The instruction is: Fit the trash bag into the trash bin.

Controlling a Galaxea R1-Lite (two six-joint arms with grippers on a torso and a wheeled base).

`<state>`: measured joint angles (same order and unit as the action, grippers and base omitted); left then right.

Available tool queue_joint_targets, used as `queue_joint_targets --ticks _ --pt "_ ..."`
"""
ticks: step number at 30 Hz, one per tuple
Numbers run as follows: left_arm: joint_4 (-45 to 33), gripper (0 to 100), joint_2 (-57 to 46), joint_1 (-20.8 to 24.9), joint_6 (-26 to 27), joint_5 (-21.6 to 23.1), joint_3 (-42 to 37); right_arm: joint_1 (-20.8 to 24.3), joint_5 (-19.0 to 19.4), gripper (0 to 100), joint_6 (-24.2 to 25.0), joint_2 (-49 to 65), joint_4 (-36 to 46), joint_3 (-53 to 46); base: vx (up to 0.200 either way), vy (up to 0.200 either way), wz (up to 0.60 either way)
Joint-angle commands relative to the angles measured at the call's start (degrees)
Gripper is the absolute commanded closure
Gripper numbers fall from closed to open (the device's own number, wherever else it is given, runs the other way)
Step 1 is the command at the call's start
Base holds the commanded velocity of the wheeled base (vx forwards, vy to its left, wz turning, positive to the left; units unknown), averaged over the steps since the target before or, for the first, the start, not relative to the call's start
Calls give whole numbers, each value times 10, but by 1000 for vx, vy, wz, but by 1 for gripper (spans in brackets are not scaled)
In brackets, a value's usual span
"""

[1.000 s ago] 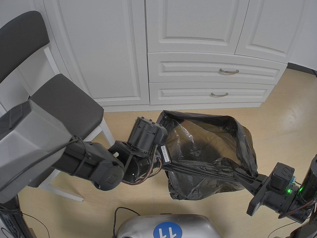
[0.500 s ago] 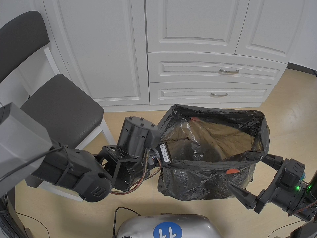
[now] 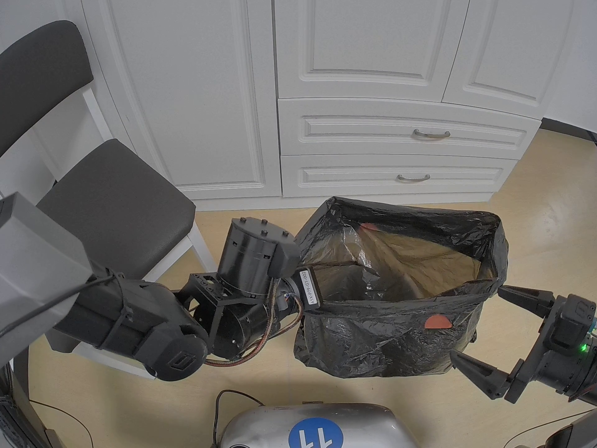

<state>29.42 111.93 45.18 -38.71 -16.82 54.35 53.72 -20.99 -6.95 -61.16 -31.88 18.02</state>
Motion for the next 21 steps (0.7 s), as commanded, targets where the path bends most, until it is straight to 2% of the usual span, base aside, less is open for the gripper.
queue_joint_targets --ticks 1,8,10,16,21 --pt "0 100 -3 0 2 0 -1 1 3 0 24 73 65 56 0 0 0" --pt "0 100 -5 0 6 -1 -2 0 3 0 59 84 158 107 0 0 0" --pt "1 100 -16 1 15 0 -12 0 3 0 87 85 190 136 0 0 0" --pt "0 100 -41 10 17 -1 -17 -8 2 0 148 68 226 185 0 0 0" --pt "1 100 -63 18 39 -2 -34 -12 1 0 169 41 232 193 0 0 0"
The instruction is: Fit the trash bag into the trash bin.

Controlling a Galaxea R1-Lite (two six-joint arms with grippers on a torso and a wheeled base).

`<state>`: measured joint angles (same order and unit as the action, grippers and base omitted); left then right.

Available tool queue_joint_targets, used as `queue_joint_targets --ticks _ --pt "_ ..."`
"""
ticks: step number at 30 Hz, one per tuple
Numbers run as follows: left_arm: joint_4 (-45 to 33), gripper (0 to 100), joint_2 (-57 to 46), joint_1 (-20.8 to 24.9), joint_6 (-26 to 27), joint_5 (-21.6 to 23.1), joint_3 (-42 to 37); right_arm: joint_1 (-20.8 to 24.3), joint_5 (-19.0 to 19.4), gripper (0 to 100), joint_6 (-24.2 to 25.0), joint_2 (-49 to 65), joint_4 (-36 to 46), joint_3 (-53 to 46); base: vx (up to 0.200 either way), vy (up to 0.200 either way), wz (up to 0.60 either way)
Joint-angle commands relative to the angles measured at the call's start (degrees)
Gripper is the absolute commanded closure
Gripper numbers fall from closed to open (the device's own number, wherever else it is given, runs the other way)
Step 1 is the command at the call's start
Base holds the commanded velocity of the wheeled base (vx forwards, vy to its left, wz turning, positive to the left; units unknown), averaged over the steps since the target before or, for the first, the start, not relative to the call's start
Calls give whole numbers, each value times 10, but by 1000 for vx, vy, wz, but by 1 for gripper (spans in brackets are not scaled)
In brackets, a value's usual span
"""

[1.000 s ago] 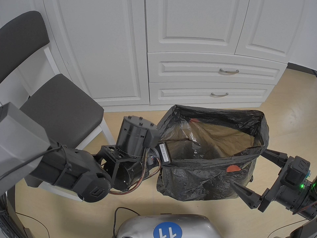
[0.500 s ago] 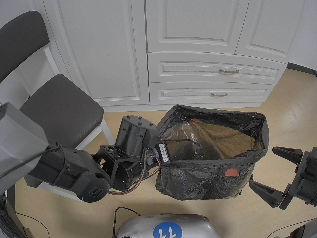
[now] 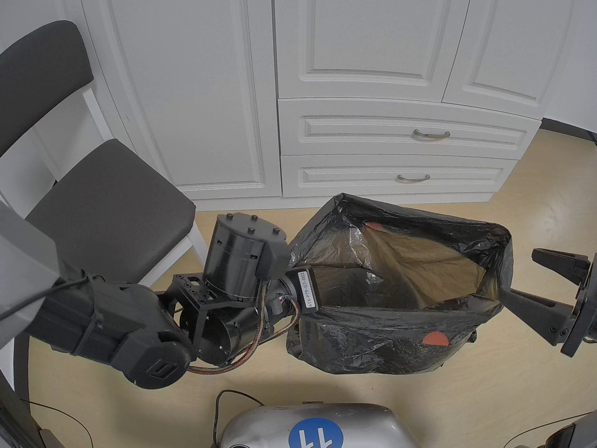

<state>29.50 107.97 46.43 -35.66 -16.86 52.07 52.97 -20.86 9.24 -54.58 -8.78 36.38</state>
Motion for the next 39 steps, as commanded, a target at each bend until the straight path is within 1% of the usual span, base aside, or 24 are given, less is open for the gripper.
queue_joint_targets --ticks 1,3,4,6,9,14,16,19,20,21,24,26,30,32,35,36,37,38,39 --pt "1 100 -27 9 14 -5 -14 -7 -2 0 11 -30 0 11 0 0 0" --pt "1 100 -31 11 16 -12 -17 -13 -3 0 15 -33 0 12 0 0 0" --pt "1 100 -34 16 19 -19 -19 -27 -3 0 16 -36 1 13 0 0 0" --pt "0 100 -36 19 20 -25 -19 -39 -4 0 16 -38 3 12 0 0 0" --pt "0 100 -36 23 21 -27 -19 -63 -6 0 10 -40 5 -1 0 0 0" --pt "1 100 -29 23 20 -27 -16 -88 -8 0 1 -58 5 -13 0 0 0" --pt "1 100 -29 23 20 -33 -14 -109 -4 0 -5 -71 9 -19 0 0 0" --pt "1 100 -29 23 20 -38 -14 -152 3 0 -16 -96 38 -22 0 0 0" --pt "1 100 -29 23 20 -38 -14 -152 3 0 -16 -96 38 -22 0 0 0" --pt "1 100 -29 23 20 -38 -14 -169 20 0 -22 -104 52 -22 0 0 0" --pt "1 100 -29 22 20 -38 -14 -184 67 0 -32 -104 69 -32 0 0 0" --pt "1 100 -28 22 19 -39 -13 -190 82 0 -36 -105 73 -44 0 0 0" --pt "1 100 -27 22 19 -39 -12 -192 86 0 -27 -123 72 -79 0 0 0" --pt "1 100 -27 21 19 -39 -9 -197 90 0 -8 -134 71 -87 0 0 0" --pt "1 100 -27 21 19 -39 -10 -199 107 0 34 -149 68 -85 0 0 0" --pt "1 100 -27 21 19 -39 -10 -199 107 0 34 -149 68 -85 0 0 0" --pt "1 100 -28 20 19 -40 -9 -201 122 0 47 -156 69 -84 0 0 0" --pt "1 100 -29 19 19 -40 -9 -203 130 0 50 -157 73 -85 0 0 0" --pt "1 100 -29 19 19 -40 -9 -203 130 0 50 -157 73 -85 0 0 0"
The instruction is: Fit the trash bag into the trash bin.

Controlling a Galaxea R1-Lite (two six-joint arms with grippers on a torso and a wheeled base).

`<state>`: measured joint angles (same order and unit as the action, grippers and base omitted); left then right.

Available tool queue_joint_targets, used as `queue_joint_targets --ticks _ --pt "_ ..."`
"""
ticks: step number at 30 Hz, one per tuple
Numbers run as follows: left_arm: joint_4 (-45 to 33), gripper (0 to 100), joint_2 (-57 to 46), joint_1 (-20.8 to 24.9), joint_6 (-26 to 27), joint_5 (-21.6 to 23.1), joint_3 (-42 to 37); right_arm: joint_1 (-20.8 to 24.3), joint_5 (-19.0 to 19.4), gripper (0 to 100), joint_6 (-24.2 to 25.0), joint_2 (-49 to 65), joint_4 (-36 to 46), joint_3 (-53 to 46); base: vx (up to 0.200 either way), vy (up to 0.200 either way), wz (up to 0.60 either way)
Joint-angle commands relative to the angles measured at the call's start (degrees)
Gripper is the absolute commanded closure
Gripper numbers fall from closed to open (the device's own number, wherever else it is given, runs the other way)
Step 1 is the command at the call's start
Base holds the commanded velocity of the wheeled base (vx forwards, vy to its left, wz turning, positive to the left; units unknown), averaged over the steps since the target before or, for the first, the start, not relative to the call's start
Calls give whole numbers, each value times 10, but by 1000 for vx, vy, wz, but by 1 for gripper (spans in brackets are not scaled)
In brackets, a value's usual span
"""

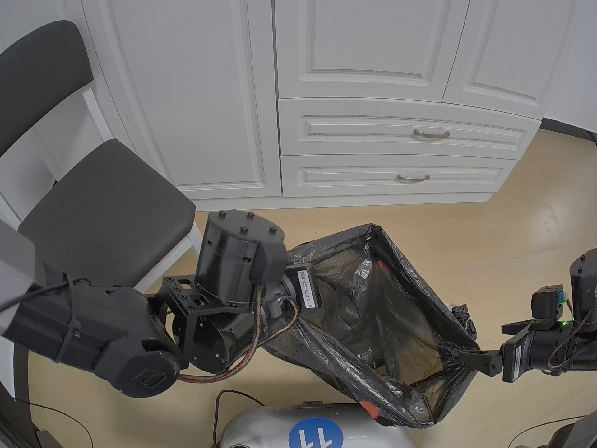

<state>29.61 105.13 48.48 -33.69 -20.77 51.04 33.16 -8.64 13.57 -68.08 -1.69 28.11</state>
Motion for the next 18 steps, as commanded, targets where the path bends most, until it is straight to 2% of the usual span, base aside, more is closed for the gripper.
queue_joint_targets --ticks 1,4,7,14,18 --pt "1 100 -4 -3 -1 -1 2 -6 26 0 7 -26 5 -13 0 0 0" --pt "6 100 -5 -4 -1 -1 4 -6 56 0 1 -44 3 -34 0 0 0" --pt "23 100 -1 -4 -1 -8 2 -10 64 0 1 -79 1 -36 0 0 0" --pt "36 100 4 -4 5 -23 2 -56 69 0 1 -139 -8 -30 0 0 0" --pt "36 100 3 -4 5 -23 3 -83 119 0 1 -158 -32 -31 0 0 0"
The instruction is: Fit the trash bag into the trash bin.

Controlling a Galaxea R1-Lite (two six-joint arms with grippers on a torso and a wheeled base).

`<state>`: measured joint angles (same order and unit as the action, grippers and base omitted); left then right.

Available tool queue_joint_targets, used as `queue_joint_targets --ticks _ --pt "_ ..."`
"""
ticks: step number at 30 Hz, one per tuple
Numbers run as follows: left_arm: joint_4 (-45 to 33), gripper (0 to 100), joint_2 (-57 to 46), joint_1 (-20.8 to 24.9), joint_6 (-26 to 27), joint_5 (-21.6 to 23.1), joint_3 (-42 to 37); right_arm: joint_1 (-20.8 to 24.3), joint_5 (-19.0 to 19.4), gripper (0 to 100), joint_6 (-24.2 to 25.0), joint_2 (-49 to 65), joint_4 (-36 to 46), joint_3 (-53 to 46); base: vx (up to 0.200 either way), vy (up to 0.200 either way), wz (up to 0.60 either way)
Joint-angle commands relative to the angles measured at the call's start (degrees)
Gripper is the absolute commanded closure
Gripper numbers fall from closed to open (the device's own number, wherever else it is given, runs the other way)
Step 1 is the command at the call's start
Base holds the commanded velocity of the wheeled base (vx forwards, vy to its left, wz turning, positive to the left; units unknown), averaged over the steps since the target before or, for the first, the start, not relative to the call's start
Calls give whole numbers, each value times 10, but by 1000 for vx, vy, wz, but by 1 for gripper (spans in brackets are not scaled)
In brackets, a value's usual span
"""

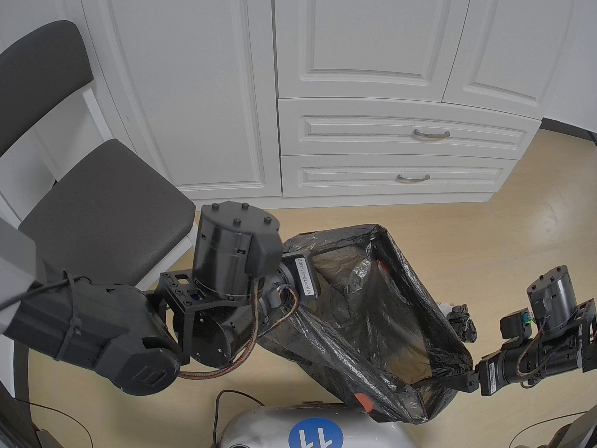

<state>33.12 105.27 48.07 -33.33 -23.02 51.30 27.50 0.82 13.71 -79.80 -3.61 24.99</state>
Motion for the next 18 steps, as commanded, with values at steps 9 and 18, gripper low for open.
queue_joint_targets --ticks 9,18 --pt "2 100 -3 -1 1 -1 1 -61 116 0 2 -122 -64 -2 0 0 0" --pt "2 100 -4 -2 1 -1 2 -145 241 0 -17 -145 -136 -26 0 0 0"
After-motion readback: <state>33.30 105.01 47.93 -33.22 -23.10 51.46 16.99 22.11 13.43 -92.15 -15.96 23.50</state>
